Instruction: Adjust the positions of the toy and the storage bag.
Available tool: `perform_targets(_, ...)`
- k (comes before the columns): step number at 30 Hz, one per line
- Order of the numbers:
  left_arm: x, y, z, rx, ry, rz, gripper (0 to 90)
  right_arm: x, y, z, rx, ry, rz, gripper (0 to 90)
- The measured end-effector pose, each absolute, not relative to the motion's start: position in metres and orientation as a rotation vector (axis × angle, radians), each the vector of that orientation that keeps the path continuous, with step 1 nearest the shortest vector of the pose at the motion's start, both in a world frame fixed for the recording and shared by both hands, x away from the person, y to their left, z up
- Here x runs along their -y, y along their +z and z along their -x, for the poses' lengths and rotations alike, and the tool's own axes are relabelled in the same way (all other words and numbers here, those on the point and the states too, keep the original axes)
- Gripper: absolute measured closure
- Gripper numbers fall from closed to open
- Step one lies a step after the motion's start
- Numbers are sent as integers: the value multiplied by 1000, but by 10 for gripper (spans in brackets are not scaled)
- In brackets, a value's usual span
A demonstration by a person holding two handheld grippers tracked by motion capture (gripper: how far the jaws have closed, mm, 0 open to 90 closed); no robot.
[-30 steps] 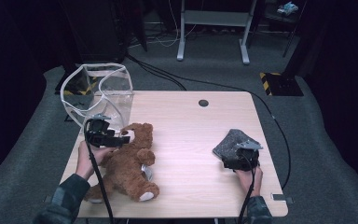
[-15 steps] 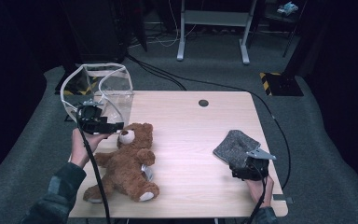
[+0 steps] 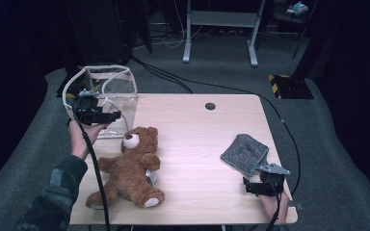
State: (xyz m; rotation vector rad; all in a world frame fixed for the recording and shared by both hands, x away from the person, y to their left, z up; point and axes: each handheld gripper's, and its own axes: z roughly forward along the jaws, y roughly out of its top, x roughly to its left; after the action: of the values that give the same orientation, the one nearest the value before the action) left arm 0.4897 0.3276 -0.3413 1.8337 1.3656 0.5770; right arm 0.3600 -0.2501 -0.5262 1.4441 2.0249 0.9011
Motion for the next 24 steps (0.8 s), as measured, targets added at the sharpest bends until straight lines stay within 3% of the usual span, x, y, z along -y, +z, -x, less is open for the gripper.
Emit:
perform_targets(16, -335, -338, -542, -1510, 701, -1816, 232, 249, -529, -363, -2043, 856, -1462, 6)
perform_targets(19, -335, -343, -549, -1532, 693, -1829, 271, 249, -529, -363, -2040, 854, -1473, 7)
perform_targets(24, -336, -350, -558, -1561, 659, -1841, 412, 249, -529, -363, -2041, 856, -1478, 8)
